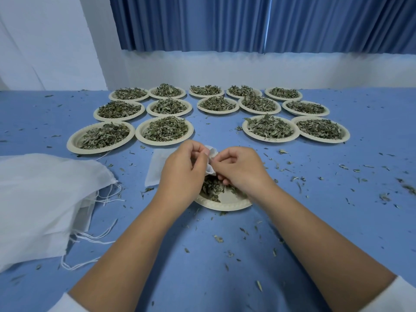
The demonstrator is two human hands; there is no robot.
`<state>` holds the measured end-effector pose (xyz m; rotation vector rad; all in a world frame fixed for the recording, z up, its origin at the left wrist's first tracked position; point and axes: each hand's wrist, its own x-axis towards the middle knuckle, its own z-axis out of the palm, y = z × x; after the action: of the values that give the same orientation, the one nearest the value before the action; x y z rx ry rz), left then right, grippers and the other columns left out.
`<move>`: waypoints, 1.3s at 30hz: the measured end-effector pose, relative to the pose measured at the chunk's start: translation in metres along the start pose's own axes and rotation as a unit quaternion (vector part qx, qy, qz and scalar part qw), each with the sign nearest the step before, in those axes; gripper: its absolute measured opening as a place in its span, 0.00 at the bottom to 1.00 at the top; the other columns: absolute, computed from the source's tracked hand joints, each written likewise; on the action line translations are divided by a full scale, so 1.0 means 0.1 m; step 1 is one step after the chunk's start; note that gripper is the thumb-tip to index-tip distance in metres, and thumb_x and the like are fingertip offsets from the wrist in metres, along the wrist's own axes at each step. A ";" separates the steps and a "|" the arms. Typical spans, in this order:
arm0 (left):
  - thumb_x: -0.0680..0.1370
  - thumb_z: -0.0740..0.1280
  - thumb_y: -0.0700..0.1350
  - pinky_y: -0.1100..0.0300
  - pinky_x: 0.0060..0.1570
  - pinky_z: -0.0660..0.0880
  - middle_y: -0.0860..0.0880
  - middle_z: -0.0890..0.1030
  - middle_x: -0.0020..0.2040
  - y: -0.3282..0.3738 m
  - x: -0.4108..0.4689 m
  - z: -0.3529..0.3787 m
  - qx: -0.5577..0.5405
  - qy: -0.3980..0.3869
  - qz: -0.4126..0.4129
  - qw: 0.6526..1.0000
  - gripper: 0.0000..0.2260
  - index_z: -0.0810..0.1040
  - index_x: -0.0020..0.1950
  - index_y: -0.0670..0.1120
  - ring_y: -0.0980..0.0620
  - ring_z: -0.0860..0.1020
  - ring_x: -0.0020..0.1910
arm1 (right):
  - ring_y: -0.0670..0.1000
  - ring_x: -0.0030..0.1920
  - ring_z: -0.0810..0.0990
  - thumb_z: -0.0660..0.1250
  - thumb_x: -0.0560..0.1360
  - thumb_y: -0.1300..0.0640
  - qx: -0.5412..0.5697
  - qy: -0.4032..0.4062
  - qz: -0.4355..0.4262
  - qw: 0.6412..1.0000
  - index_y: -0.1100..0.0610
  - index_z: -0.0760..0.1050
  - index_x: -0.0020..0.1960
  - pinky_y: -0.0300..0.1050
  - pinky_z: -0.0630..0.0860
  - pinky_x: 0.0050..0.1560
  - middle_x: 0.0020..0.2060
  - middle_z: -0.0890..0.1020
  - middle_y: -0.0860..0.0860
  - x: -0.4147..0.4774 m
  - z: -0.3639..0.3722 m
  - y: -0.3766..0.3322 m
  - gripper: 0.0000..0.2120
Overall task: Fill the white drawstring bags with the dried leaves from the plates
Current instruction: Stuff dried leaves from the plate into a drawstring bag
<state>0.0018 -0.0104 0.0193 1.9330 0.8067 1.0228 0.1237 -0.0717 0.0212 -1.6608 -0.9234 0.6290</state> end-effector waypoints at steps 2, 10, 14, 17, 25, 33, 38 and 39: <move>0.81 0.62 0.45 0.63 0.39 0.74 0.57 0.80 0.36 -0.02 0.02 -0.03 0.006 0.032 -0.008 0.999 0.05 0.74 0.46 0.51 0.62 0.77 0.36 | 0.43 0.26 0.76 0.73 0.73 0.52 -0.021 -0.004 -0.027 0.999 0.54 0.81 0.38 0.36 0.72 0.27 0.26 0.80 0.46 0.01 -0.05 -0.02 0.08; 0.82 0.62 0.46 0.54 0.45 0.78 0.55 0.78 0.41 -0.02 0.06 -0.07 -0.020 0.080 -0.035 0.996 0.06 0.73 0.45 0.53 0.57 0.78 0.39 | 0.47 0.61 0.72 0.69 0.75 0.49 -0.361 -0.060 -0.155 0.918 0.50 0.77 0.65 0.36 0.65 0.61 0.60 0.77 0.48 0.02 -0.15 0.11 0.19; 0.82 0.62 0.46 0.59 0.42 0.76 0.55 0.78 0.41 -0.03 0.07 -0.09 -0.020 0.094 -0.036 0.995 0.04 0.74 0.48 0.50 0.62 0.76 0.35 | 0.53 0.68 0.67 0.69 0.74 0.42 -0.419 -0.129 -0.168 0.883 0.48 0.72 0.70 0.49 0.64 0.70 0.67 0.74 0.48 0.00 -0.06 0.12 0.26; 0.82 0.62 0.46 0.64 0.37 0.73 0.56 0.77 0.40 -0.05 0.08 -0.09 -0.018 0.096 -0.031 0.995 0.04 0.74 0.49 0.49 0.65 0.74 0.33 | 0.51 0.61 0.73 0.71 0.73 0.44 -0.407 -0.111 -0.168 0.891 0.50 0.77 0.63 0.49 0.70 0.63 0.59 0.77 0.49 0.00 -0.09 0.11 0.20; 0.82 0.62 0.46 0.70 0.34 0.70 0.56 0.77 0.40 -0.06 0.08 -0.08 -0.007 0.094 -0.025 0.995 0.04 0.75 0.49 0.48 0.67 0.74 0.34 | 0.51 0.58 0.68 0.71 0.71 0.39 -0.410 -0.092 -0.195 0.886 0.47 0.76 0.60 0.49 0.69 0.60 0.54 0.76 0.45 -0.02 -0.08 0.11 0.21; 0.82 0.62 0.47 0.66 0.38 0.74 0.56 0.77 0.40 -0.05 0.07 -0.09 -0.009 0.096 -0.031 0.995 0.04 0.74 0.49 0.49 0.66 0.75 0.35 | 0.49 0.62 0.69 0.71 0.74 0.43 -0.413 -0.092 -0.198 0.884 0.46 0.79 0.59 0.49 0.62 0.62 0.55 0.80 0.40 0.01 -0.02 0.12 0.16; 0.82 0.62 0.46 0.64 0.39 0.75 0.56 0.76 0.40 -0.04 0.07 -0.10 -0.014 0.103 -0.025 0.994 0.04 0.74 0.48 0.50 0.66 0.74 0.34 | 0.49 0.58 0.72 0.74 0.71 0.45 -0.331 -0.068 -0.192 0.922 0.44 0.82 0.52 0.53 0.67 0.64 0.47 0.80 0.39 -0.02 -0.08 0.10 0.10; 0.82 0.62 0.46 0.62 0.40 0.75 0.56 0.76 0.40 -0.04 0.07 -0.11 -0.018 0.104 -0.025 0.994 0.04 0.74 0.49 0.49 0.66 0.74 0.34 | 0.49 0.58 0.72 0.75 0.70 0.45 -0.308 -0.062 -0.192 0.930 0.41 0.81 0.48 0.53 0.67 0.64 0.48 0.80 0.40 -0.02 -0.10 0.09 0.08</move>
<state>-0.0047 0.0009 0.0222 1.7869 0.9419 1.2144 0.1326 -0.0797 0.0151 -1.9115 -1.6091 0.1740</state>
